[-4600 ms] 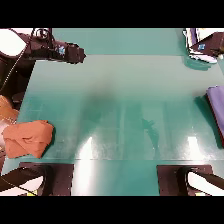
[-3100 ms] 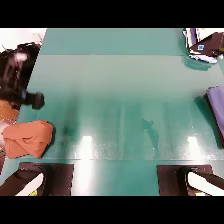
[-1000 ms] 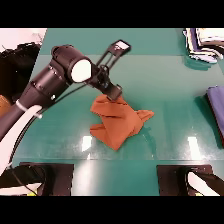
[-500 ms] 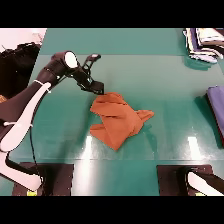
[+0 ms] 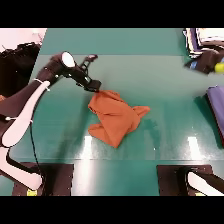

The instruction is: Fold the shirts.

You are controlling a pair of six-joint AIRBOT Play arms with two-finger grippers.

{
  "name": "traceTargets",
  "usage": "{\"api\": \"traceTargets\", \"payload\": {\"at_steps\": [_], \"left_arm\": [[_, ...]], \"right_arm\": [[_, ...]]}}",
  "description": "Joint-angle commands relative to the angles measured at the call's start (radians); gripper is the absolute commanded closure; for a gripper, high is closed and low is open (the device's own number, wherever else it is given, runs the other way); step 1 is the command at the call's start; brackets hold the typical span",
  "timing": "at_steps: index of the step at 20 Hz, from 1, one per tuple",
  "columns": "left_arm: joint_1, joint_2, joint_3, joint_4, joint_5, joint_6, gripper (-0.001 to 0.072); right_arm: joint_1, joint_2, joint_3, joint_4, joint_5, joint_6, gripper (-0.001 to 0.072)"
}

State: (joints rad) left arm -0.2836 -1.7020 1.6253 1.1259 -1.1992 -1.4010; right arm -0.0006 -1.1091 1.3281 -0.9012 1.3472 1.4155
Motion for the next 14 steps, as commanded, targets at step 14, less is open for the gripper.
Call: {"api": "traceTargets", "payload": {"at_steps": [14], "left_arm": [[0.071, 0.084, 0.028, 0.003, -0.051, -0.005, 0.0682]], "right_arm": [[0.448, -0.465, -0.339, 0.352, -0.399, -0.123, 0.0259]]}}
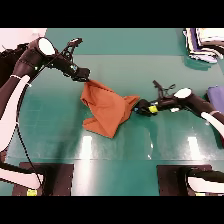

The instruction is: Fold the shirts.

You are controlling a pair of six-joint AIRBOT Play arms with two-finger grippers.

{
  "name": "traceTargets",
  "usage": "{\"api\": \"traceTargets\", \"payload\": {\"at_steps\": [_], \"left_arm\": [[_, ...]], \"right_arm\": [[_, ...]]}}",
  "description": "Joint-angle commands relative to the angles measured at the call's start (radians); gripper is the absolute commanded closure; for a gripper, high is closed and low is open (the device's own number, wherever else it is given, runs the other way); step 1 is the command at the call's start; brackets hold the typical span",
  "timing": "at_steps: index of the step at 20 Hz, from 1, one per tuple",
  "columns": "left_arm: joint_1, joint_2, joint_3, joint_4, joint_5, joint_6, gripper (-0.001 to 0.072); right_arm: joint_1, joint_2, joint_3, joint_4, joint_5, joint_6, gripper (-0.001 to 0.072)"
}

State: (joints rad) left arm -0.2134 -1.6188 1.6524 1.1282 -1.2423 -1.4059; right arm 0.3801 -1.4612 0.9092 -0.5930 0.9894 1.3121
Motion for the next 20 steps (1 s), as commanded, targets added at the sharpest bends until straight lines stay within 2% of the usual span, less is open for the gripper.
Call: {"api": "traceTargets", "payload": {"at_steps": [1, 2, 3, 5, 7, 10, 16, 20], "left_arm": [[0.001, 0.001, 0.001, 0.001, -0.008, 0.0, 0.0682], [0.001, 0.001, 0.001, 0.001, -0.007, 0.0, 0.0683], [0.001, 0.002, 0.001, 0.001, -0.007, 0.0, 0.0683], [0.001, 0.003, 0.001, 0.001, -0.007, 0.0, 0.0683], [0.002, 0.026, 0.002, 0.002, -0.003, 0.0, 0.0683], [0.002, 0.148, 0.002, 0.021, 0.028, 0.0, 0.0683], [0.001, 0.581, 0.002, 0.019, 0.071, -0.001, 0.0684], [0.001, 0.8, 0.002, 0.016, 0.153, -0.023, 0.0684]], "right_arm": [[0.077, -0.145, 0.112, 0.044, -0.033, -0.02, 0.0263], [0.088, -0.174, 0.145, 0.043, -0.018, -0.02, 0.027], [0.095, -0.196, 0.171, 0.043, -0.01, -0.02, 0.0332], [0.109, -0.21, 0.2, 0.043, -0.019, -0.04, 0.0695], [0.103, -0.199, 0.225, 0.034, -0.017, -0.057, 0.0691], [0.055, -0.087, 0.287, -0.036, 0.001, -0.056, 0.0692], [-0.089, 0.271, 0.537, -0.095, 0.148, -0.055, 0.0692], [-0.104, 0.426, 0.688, -0.278, 0.207, 0.028, 0.0692]]}}
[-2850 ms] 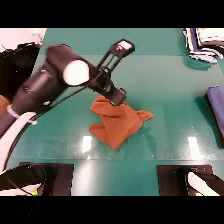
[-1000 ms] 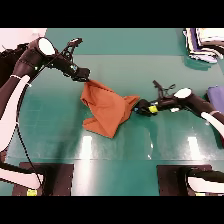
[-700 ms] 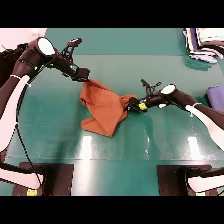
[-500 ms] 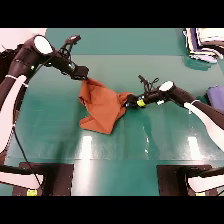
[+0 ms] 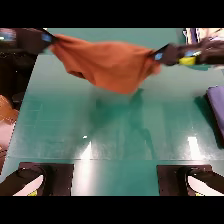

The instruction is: Fold the shirts.

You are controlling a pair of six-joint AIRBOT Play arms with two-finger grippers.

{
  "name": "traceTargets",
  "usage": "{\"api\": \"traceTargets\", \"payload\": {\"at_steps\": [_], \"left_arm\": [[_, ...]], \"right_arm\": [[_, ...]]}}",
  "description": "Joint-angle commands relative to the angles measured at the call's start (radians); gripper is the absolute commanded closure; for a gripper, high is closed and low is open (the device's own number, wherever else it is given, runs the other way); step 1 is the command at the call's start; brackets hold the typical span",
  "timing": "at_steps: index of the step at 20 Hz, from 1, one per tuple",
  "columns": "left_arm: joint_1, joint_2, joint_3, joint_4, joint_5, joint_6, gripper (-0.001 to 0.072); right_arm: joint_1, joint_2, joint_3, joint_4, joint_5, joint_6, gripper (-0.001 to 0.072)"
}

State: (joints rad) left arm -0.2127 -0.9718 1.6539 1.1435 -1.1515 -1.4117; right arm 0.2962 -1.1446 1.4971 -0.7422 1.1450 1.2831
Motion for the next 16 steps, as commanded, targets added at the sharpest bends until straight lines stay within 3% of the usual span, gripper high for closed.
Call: {"api": "traceTargets", "payload": {"at_steps": [1, 5, 11, 16], "left_arm": [[0.0, 0.182, 0.0, 0.0, 0.075, -0.032, 0.0684], [0.0, 0.177, -0.001, 0.0, 0.029, -0.051, 0.0684], [0.0, -0.033, -0.131, -0.003, -0.238, -0.056, 0.0684], [0.0, -0.129, -0.528, 0.001, -0.161, -0.041, 0.0683]], "right_arm": [[-0.02, 0.134, 0.126, -0.171, 0.065, 0.084, 0.0692], [-0.02, 0.182, 0.176, -0.237, 0.123, 0.156, 0.0692], [0.014, 0.029, 0.019, -0.245, 0.254, 0.229, 0.0692], [0.128, -0.148, -0.219, -0.279, 0.18, 0.212, 0.0692]]}}
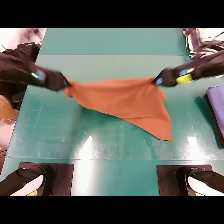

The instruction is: Fold the shirts.

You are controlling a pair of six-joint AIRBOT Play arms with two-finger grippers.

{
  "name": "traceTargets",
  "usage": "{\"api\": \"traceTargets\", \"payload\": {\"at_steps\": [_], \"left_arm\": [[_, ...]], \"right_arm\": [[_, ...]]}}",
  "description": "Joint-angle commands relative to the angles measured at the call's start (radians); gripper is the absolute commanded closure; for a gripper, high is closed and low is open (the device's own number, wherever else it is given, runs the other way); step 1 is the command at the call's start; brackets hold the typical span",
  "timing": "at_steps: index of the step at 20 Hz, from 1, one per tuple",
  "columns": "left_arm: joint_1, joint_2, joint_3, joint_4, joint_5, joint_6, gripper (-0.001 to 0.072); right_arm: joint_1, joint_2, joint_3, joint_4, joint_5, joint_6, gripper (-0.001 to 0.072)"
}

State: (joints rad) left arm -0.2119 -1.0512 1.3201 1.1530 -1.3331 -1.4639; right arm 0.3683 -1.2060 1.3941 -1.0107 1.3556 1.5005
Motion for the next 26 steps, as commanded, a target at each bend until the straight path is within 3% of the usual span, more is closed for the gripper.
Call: {"api": "traceTargets", "payload": {"at_steps": [1, 4, 8, 9, 10, 11, 14, 16, 19, 21, 23, 26], "left_arm": [[0.0, -0.052, -0.272, -0.01, 0.054, 0.028, 0.0683], [0.0, -0.052, -0.413, -0.009, 0.081, 0.032, 0.0681], [0.0, -0.052, -0.404, -0.009, 0.12, 0.042, 0.0679], [0.0, -0.052, -0.38, -0.009, 0.121, 0.064, 0.0521], [0.0, -0.052, -0.344, -0.007, 0.12, 0.07, 0.0256], [0.0, -0.052, -0.308, -0.002, 0.118, 0.071, 0.0163], [0.0, -0.052, -0.19, 0.135, 0.124, 0.07, 0.0165], [0.029, -0.054, -0.156, 0.235, 0.195, 0.029, 0.0166], [0.162, -0.139, -0.157, 0.178, 0.216, 0.022, 0.0166], [0.235, -0.241, -0.157, 0.047, 0.193, 0.067, 0.0166], [0.263, -0.342, -0.157, -0.034, 0.172, 0.121, 0.0166], [0.263, -0.451, -0.157, -0.038, 0.144, 0.137, 0.0166]], "right_arm": [[0.075, -0.107, -0.151, -0.011, -0.061, -0.007, 0.0692], [0.108, -0.129, -0.215, -0.01, -0.127, -0.007, 0.0692], [0.108, -0.128, -0.234, -0.01, -0.141, -0.007, 0.0691], [0.108, -0.128, -0.233, -0.01, -0.141, -0.007, 0.0691], [0.108, -0.128, -0.233, -0.01, -0.141, -0.007, 0.0691], [0.108, -0.128, -0.233, -0.01, -0.141, -0.007, 0.0691], [0.108, -0.128, -0.233, -0.009, -0.137, -0.007, 0.0692], [0.108, -0.128, -0.233, -0.009, -0.132, -0.007, 0.0691], [0.108, -0.128, -0.233, -0.009, -0.126, -0.007, 0.0691], [0.108, -0.128, -0.233, -0.009, -0.126, -0.007, 0.0691], [0.108, -0.128, -0.233, -0.009, -0.126, -0.007, 0.0691], [0.109, -0.128, -0.233, -0.006, -0.126, -0.007, 0.0691]]}}
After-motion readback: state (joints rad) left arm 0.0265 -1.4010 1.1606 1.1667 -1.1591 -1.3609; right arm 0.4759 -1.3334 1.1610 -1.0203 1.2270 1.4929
